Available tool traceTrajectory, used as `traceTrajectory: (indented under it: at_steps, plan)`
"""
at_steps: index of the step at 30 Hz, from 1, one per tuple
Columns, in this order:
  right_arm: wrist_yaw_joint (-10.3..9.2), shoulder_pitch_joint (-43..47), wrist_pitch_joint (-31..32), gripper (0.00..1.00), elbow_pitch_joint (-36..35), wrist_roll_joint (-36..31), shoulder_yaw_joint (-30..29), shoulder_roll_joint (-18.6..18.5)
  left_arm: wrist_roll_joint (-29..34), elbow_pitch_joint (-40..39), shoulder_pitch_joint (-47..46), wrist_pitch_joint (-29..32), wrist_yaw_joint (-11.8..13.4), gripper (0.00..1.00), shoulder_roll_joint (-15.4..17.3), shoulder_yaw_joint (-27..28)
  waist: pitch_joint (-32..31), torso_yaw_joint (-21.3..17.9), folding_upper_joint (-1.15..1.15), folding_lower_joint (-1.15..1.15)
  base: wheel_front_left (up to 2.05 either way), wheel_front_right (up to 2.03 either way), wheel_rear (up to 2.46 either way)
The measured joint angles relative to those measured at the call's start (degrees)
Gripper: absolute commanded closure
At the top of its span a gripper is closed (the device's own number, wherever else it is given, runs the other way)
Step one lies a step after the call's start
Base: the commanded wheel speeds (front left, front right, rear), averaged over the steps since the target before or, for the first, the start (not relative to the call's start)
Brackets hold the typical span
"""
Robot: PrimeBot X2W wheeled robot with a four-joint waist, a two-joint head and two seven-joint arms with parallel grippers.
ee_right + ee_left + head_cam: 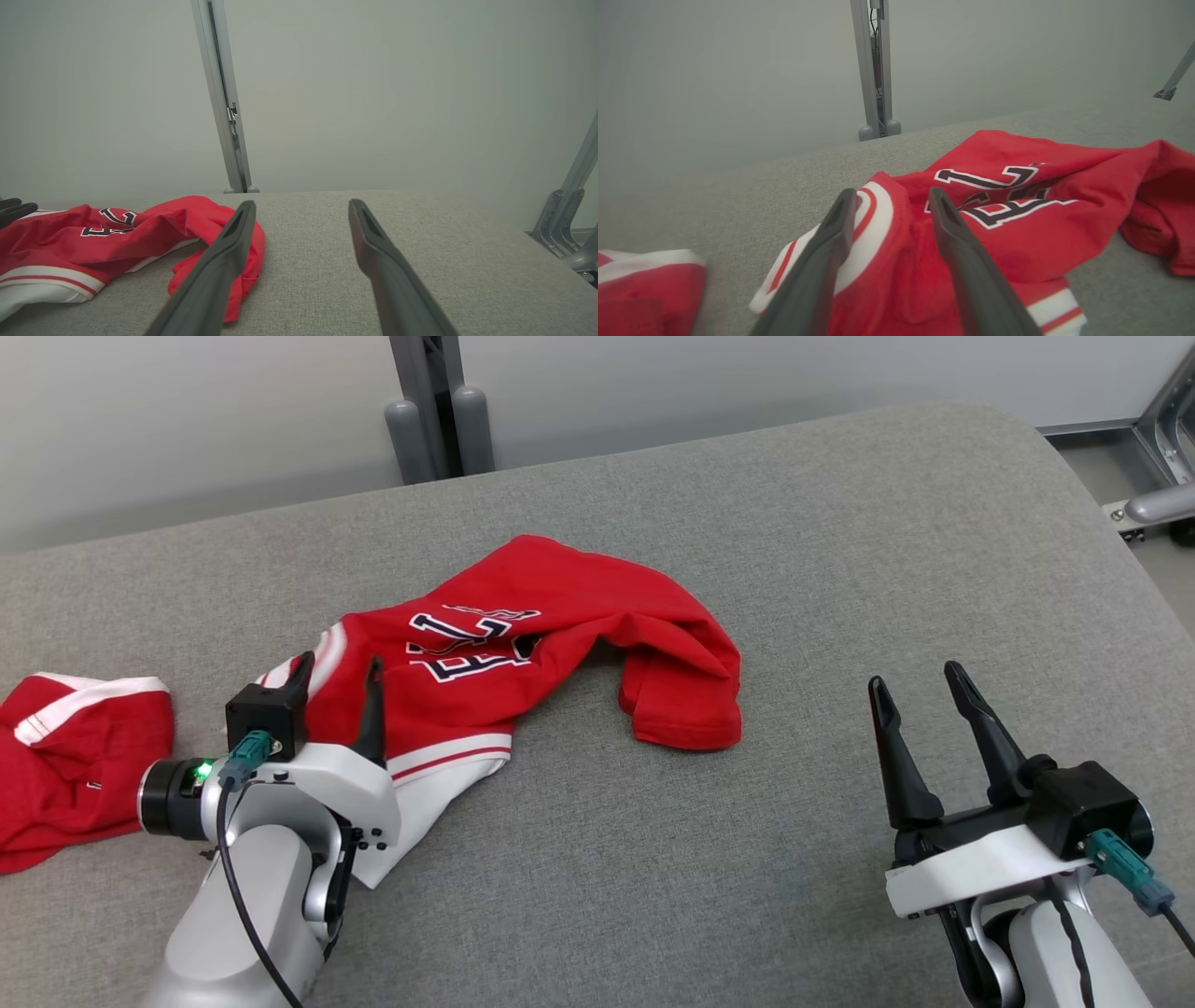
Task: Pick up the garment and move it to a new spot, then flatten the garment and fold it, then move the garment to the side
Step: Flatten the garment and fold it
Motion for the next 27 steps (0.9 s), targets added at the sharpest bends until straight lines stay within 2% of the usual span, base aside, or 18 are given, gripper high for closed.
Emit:
traceTrajectory:
  at_steps: [7,14,21,27]
  plan:
    - [0.0,0.03,0.0,0.0,0.05,-0.01,-0.8,0.0,-0.38,0.7,-1.27,-2.64,-0.11,0.0,-1.57,0.78,0.21,0.12,0.0,0.0,0.0,0.0,0.0]
    - [0.0,0.07,0.0,0.0,0.27,-0.94,-2.15,0.01,0.15,-8.72,-0.2,-3.25,-1.1,0.0,-3.19,2.98,-1.27,2.3,0.0,0.0,0.0,0.0,0.0]
    - [0.0,0.88,0.0,0.0,0.9,-2.08,-2.52,0.01,1.57,-19.11,7.98,-3.26,-2.04,0.0,-4.77,6.02,-3.74,4.99,0.0,0.0,0.0,0.0,0.0]
    - [0.0,1.73,0.0,0.0,1.44,-2.64,-2.4,0.01,2.59,-22.43,17.25,-3.34,-2.29,0.0,-5.91,7.97,-6.24,7.14,0.0,0.0,0.0,0.0,0.0]
